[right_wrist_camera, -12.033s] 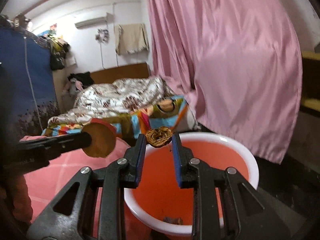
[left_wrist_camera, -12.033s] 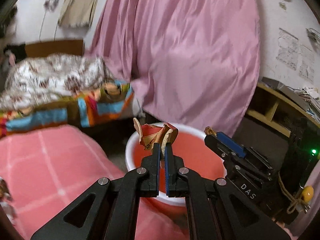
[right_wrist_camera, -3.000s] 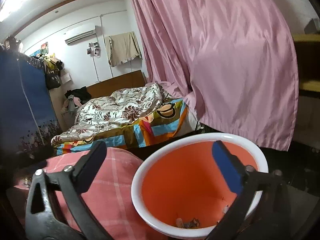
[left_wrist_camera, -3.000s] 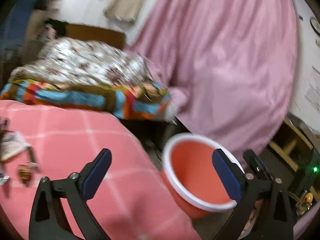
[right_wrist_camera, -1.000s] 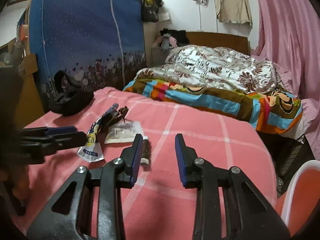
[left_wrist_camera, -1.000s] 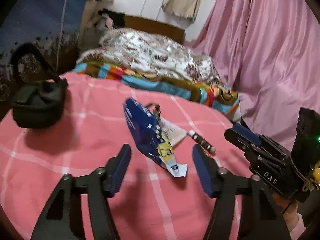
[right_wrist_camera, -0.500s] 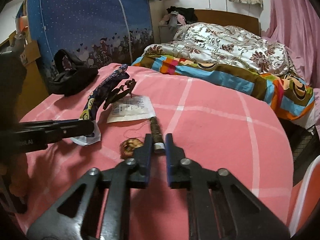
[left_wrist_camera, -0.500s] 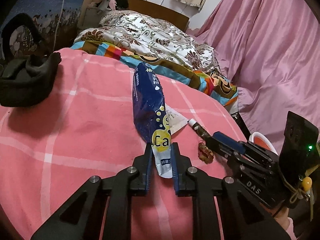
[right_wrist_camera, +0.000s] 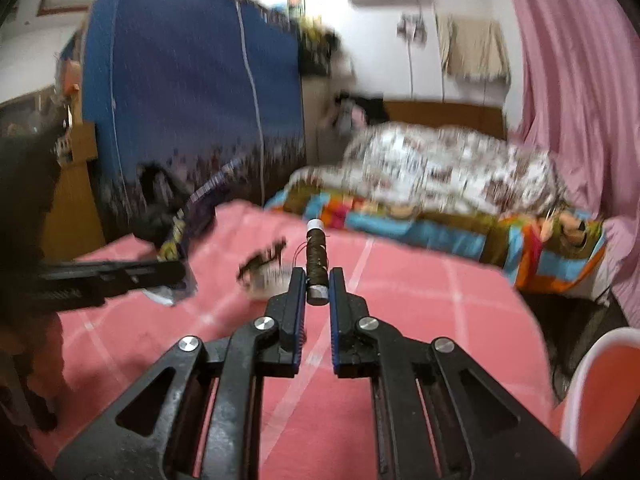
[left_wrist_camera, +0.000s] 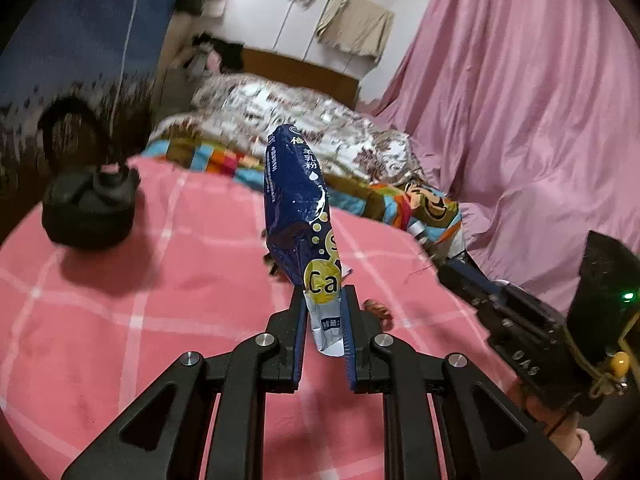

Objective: Collect trash
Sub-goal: 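Grasp the blue Ca snack bag with the left tool while the right tool grasps the dark stick, then carry the snack bag and stick over the bucket and open both tools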

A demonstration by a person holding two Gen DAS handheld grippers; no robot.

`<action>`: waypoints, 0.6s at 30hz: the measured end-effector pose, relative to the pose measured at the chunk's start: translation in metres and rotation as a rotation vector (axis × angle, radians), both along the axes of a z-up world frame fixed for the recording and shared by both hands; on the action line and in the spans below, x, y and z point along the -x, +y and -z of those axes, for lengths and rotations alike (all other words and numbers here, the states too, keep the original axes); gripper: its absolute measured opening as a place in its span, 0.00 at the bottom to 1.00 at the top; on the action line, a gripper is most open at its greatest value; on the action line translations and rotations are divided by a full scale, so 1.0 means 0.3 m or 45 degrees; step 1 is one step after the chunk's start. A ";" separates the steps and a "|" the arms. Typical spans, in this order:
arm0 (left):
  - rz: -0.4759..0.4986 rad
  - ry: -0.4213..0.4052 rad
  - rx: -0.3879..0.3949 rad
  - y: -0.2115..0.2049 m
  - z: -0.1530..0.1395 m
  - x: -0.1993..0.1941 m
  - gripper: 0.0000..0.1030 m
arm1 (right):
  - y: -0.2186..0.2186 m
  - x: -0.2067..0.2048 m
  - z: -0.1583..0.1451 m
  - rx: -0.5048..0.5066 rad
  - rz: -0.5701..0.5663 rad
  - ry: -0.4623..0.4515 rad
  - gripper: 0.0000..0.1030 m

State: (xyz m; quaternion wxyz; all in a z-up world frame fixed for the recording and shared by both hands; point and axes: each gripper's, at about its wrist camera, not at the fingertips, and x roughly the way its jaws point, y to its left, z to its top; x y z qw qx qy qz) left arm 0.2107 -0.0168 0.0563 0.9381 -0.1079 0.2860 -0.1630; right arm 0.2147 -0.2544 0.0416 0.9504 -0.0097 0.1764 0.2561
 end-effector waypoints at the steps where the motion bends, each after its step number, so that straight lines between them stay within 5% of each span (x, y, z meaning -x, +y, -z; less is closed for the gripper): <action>1: 0.006 -0.026 -0.015 -0.014 -0.010 0.011 0.13 | -0.016 0.022 -0.019 -0.028 0.010 -0.049 0.42; 10: 0.136 -0.285 -0.121 -0.207 -0.114 0.096 0.13 | -0.196 0.222 -0.149 -0.119 0.289 -0.433 0.42; 18: 0.366 -0.421 -0.158 -0.446 -0.163 0.111 0.13 | -0.375 0.305 -0.173 -0.112 0.533 -0.495 0.42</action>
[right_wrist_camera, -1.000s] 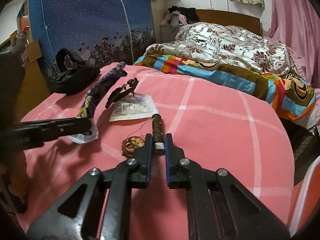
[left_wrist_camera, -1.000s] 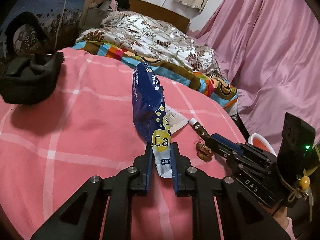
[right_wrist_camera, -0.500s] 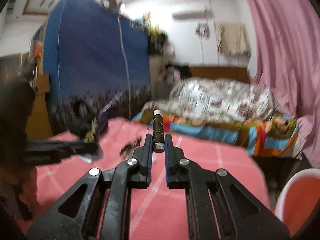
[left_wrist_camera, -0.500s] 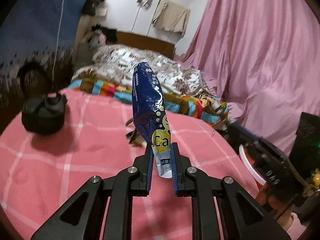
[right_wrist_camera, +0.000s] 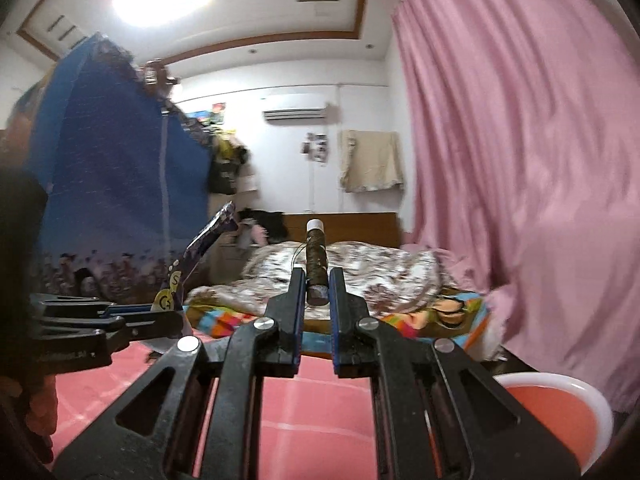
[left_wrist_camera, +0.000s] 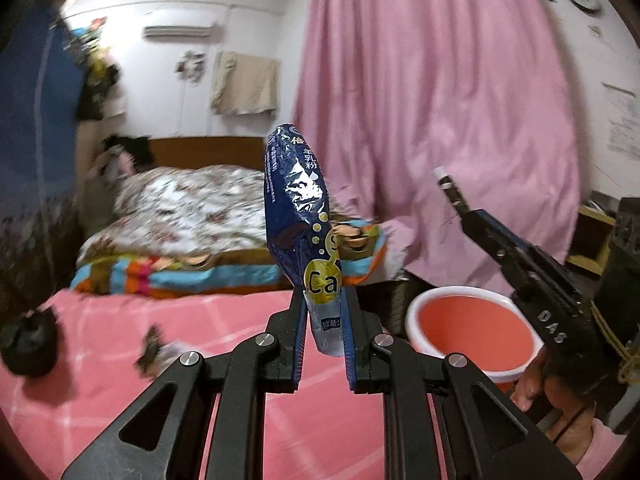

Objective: Collect trash
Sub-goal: 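Carry the snack bag and stick over the bucket and open both tools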

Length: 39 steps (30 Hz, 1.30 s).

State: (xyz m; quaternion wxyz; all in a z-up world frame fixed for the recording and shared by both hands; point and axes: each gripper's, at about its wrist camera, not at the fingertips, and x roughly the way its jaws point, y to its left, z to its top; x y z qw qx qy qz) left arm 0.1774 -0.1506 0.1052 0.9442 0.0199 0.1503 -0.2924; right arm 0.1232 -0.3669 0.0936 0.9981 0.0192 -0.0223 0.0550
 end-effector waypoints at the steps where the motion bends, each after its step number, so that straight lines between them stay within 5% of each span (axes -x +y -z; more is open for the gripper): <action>1: 0.044 -0.007 -0.008 -0.039 0.001 -0.003 0.13 | -0.025 0.005 0.002 -0.011 0.028 0.008 0.42; 8: 0.260 0.028 -0.066 -0.291 0.026 -0.033 0.13 | -0.220 0.035 0.037 -0.099 0.202 0.116 0.42; 17: 0.431 0.221 -0.157 -0.567 0.130 -0.075 0.13 | -0.431 0.015 0.130 -0.199 0.382 0.343 0.42; 24: 0.479 0.392 -0.219 -0.667 0.213 -0.111 0.13 | -0.513 0.018 0.188 -0.208 0.444 0.432 0.42; 39: 0.503 0.591 -0.309 -0.734 0.327 -0.162 0.13 | -0.589 -0.012 0.284 -0.321 0.445 0.616 0.43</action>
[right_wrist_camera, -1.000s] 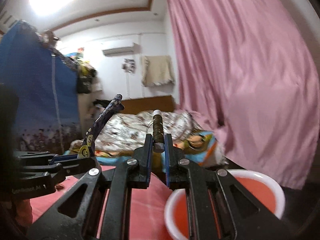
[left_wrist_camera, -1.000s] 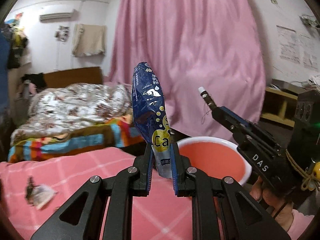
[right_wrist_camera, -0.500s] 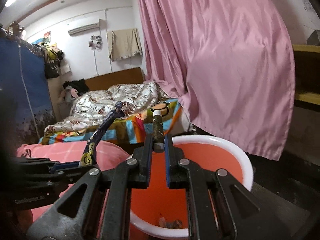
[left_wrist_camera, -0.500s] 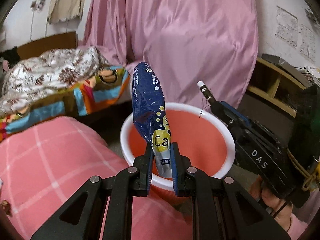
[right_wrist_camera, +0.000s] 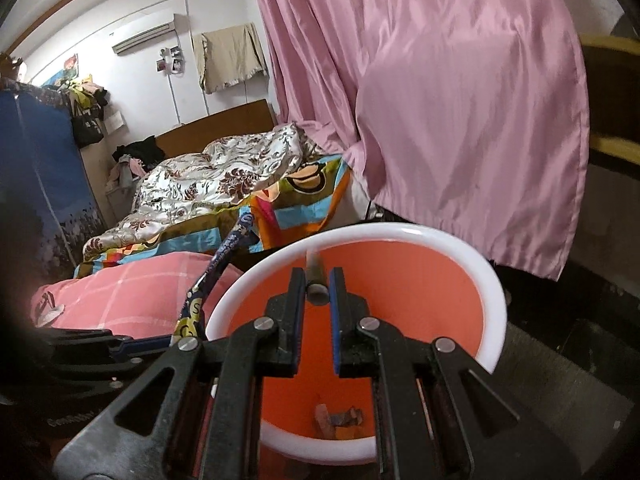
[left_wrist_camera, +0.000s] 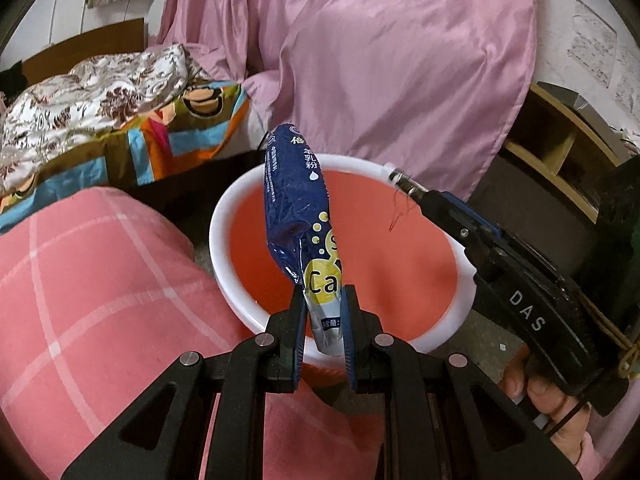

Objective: Collect trash
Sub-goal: 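Carry the snack bag and stick over the bucket and open both tools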

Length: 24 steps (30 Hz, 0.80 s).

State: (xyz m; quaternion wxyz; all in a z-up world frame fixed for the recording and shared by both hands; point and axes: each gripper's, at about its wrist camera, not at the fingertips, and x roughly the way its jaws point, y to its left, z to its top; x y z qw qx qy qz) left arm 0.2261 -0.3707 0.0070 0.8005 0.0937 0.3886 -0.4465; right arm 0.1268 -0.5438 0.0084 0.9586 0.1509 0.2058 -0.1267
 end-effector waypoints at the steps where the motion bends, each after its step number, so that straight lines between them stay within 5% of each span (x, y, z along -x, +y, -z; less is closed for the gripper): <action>1: 0.000 0.011 -0.008 -0.001 0.007 -0.004 0.13 | 0.001 -0.001 0.001 -0.001 0.002 0.004 0.43; 19: -0.004 0.122 -0.030 0.002 0.036 -0.037 0.15 | 0.009 -0.011 0.006 -0.006 0.029 0.022 0.45; 24: -0.024 0.126 -0.005 0.015 0.031 -0.042 0.29 | 0.009 -0.008 0.007 -0.009 0.038 0.020 0.49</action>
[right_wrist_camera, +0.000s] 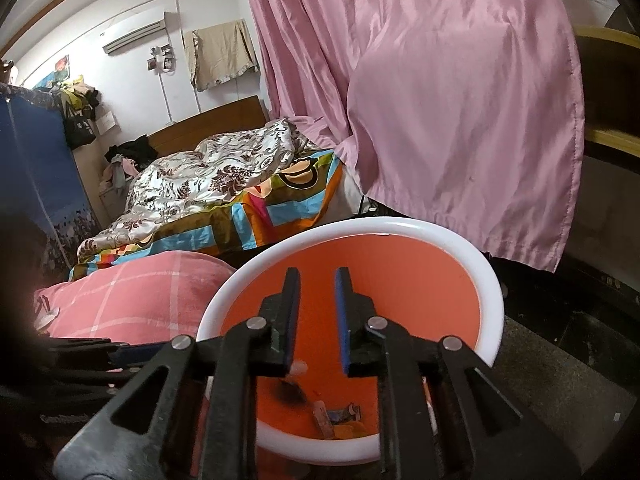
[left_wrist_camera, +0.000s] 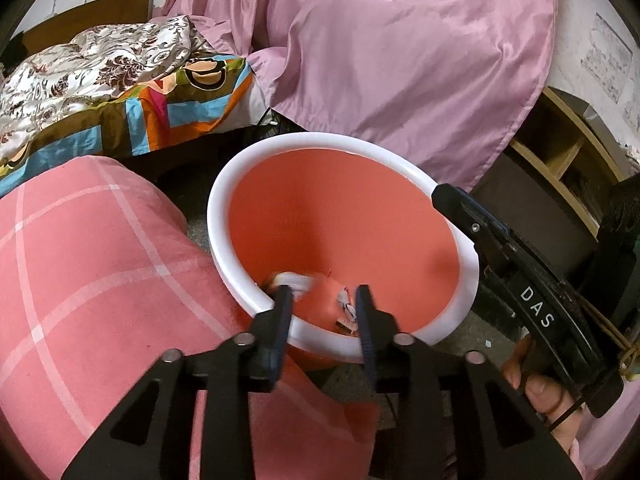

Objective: Collect trash
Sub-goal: 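Carry the snack bag and stick over the bucket and open both tools, then move both tools back over the remaining trash on the bedspread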

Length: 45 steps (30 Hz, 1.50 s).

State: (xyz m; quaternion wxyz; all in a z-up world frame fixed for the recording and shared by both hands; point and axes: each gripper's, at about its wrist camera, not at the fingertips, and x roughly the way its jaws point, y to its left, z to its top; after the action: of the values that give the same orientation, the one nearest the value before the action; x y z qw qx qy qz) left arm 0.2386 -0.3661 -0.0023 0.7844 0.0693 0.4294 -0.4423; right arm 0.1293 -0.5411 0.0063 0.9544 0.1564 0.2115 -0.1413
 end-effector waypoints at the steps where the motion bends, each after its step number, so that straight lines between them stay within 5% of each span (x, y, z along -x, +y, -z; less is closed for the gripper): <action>1: -0.008 0.001 0.009 0.005 -0.003 -0.002 0.29 | -0.003 0.002 -0.001 0.000 0.001 -0.002 0.51; 5: -0.084 -0.034 0.070 0.057 -0.037 -0.006 0.29 | 0.006 0.010 -0.022 0.020 0.013 -0.039 0.60; 10: -0.251 -0.156 0.182 0.193 -0.119 -0.003 0.33 | 0.048 0.017 -0.066 0.048 -0.006 -0.119 0.83; 13: -0.369 -0.256 0.248 0.294 -0.173 0.008 0.52 | 0.089 0.017 -0.103 0.068 -0.039 -0.183 0.88; 17: -0.546 -0.410 0.293 0.429 -0.241 0.034 0.94 | 0.181 0.016 -0.153 0.098 -0.098 -0.304 0.89; 18: -0.615 -0.469 0.302 0.471 -0.258 0.046 0.95 | 0.197 0.015 -0.162 0.100 -0.113 -0.324 0.89; 26: -0.884 -0.633 0.257 0.720 -0.312 0.086 0.96 | 0.391 0.005 -0.227 0.084 -0.276 -0.536 0.93; 35: -1.051 -0.741 0.203 0.980 -0.305 0.165 0.96 | 0.627 -0.008 -0.267 0.104 -0.426 -0.714 0.93; 45: -1.182 -0.834 0.164 1.199 -0.281 0.227 0.96 | 0.834 -0.034 -0.267 0.195 -0.610 -0.780 0.93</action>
State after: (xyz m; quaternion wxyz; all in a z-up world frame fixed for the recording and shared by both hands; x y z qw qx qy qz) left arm 0.1706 -0.0065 0.0819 0.9912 -0.0409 0.1216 -0.0322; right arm 0.1395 -0.2910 0.0864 0.9881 0.0660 -0.0638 0.1233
